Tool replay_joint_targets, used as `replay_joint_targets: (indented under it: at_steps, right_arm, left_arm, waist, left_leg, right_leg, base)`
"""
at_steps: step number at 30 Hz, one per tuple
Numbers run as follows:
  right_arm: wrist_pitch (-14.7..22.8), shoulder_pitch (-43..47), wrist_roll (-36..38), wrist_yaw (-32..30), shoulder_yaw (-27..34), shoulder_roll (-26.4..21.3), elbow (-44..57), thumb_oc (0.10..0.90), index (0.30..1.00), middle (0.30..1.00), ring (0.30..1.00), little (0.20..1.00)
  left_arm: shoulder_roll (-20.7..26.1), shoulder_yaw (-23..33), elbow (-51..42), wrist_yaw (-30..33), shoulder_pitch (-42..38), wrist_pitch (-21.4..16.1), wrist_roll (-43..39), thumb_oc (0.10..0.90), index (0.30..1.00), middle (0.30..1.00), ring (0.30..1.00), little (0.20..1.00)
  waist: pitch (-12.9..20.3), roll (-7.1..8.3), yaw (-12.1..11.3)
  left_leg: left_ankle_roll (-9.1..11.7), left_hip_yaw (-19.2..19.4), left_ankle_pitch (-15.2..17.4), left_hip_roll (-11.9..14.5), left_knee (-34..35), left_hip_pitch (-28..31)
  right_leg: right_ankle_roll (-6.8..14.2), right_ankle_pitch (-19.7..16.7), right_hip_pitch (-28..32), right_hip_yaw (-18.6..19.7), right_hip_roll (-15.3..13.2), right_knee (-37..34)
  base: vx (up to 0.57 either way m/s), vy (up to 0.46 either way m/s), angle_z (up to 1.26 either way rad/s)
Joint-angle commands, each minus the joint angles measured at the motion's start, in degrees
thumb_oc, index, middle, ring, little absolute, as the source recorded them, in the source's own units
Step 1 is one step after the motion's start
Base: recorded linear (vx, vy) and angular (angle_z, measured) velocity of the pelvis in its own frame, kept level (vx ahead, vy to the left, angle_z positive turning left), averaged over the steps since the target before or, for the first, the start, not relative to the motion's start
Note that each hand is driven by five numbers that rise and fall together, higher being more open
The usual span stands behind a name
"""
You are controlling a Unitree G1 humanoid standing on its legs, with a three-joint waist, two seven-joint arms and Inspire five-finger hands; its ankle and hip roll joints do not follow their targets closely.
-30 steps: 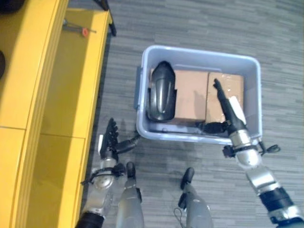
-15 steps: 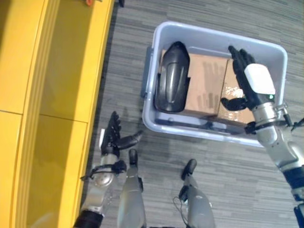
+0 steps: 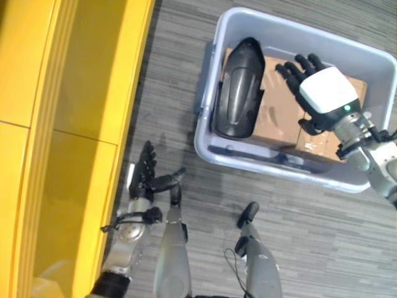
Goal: Move parts from the plastic box to the shelf.
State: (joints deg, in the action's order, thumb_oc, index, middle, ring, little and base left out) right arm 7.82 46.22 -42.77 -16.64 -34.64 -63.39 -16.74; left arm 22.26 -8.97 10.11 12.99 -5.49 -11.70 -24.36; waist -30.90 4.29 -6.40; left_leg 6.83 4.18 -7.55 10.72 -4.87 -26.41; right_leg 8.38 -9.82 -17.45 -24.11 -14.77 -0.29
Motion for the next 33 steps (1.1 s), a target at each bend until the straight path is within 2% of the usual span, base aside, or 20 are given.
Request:
replay_joint_targets:
  at_steps: [1, 6, 10, 24, 33]
  right_arm:
    - [-1.1, 11.7, -4.2, -1.7, -3.1, -6.8, 1.3, 0.9, 1.0, 1.0, 1.0, 1.0]
    - [-0.3, 19.4, -7.4, -0.1, -12.5, -9.6, 1.8, 0.9, 1.0, 1.0, 1.0, 1.0]
    - [-0.5, 23.8, -8.9, 0.0, -16.4, -10.8, 2.6, 0.9, 1.0, 1.0, 1.0, 1.0]
    - [-0.9, 30.3, -8.6, -1.0, -18.9, -12.5, 6.6, 0.9, 1.0, 1.0, 1.0, 1.0]
    - [-1.3, 36.6, -8.0, -1.0, -26.0, -12.0, 1.7, 0.9, 1.0, 1.0, 1.0, 1.0]
  left_arm:
    - [1.7, 0.4, -6.9, -0.8, 1.0, -5.0, 0.7, 0.9, 1.0, 1.0, 1.0, 1.0]
    - [2.3, 0.5, -6.7, -0.6, 0.6, -5.0, 0.8, 0.9, 1.0, 1.0, 1.0, 1.0]
    - [2.6, 0.9, -6.7, -0.3, 0.8, -4.9, 0.8, 0.9, 1.0, 1.0, 1.0, 1.0]
    - [2.6, 1.1, -6.9, 0.2, 0.3, -4.9, 0.7, 0.9, 1.0, 1.0, 1.0, 1.0]
    - [3.4, 1.6, -6.6, 0.7, 0.5, -5.4, 0.8, 0.9, 1.0, 1.0, 1.0, 1.0]
  waist:
    - [1.1, 0.69, -0.3]
    - [1.1, 1.15, -0.4]
    - [1.1, 1.42, -0.4]
    - [1.1, 2.24, -0.1]
    - [1.1, 2.36, -0.5]
  left_leg:
    - [1.2, -0.6, -1.5, 3.4, 0.5, 0.3]
    - [1.4, -1.0, -1.8, 3.2, 0.7, -0.9]
    - [1.6, -1.0, -2.0, 3.1, 1.2, -1.5]
    - [1.7, -1.2, -2.2, 3.0, 1.8, -2.3]
    - [1.9, -1.6, -2.3, 2.7, 2.0, -4.0]
  right_leg:
    - [4.3, 1.2, -2.3, 0.8, -4.6, 9.7]
    - [4.3, 1.1, -3.2, 0.6, -4.4, 9.4]
    - [4.3, 1.0, -3.7, 0.3, -4.3, 9.0]
    - [4.3, 1.0, -4.3, -0.1, -4.0, 8.6]
    - [4.3, 1.0, -5.7, -0.2, -3.8, 8.6]
  base:
    - [0.01, -0.006, 0.03]
    - [0.0, -0.004, 0.04]
    - [0.0, -0.001, 0.02]
    - [0.0, 0.0, 0.0]
    - [0.0, -0.001, 0.0]
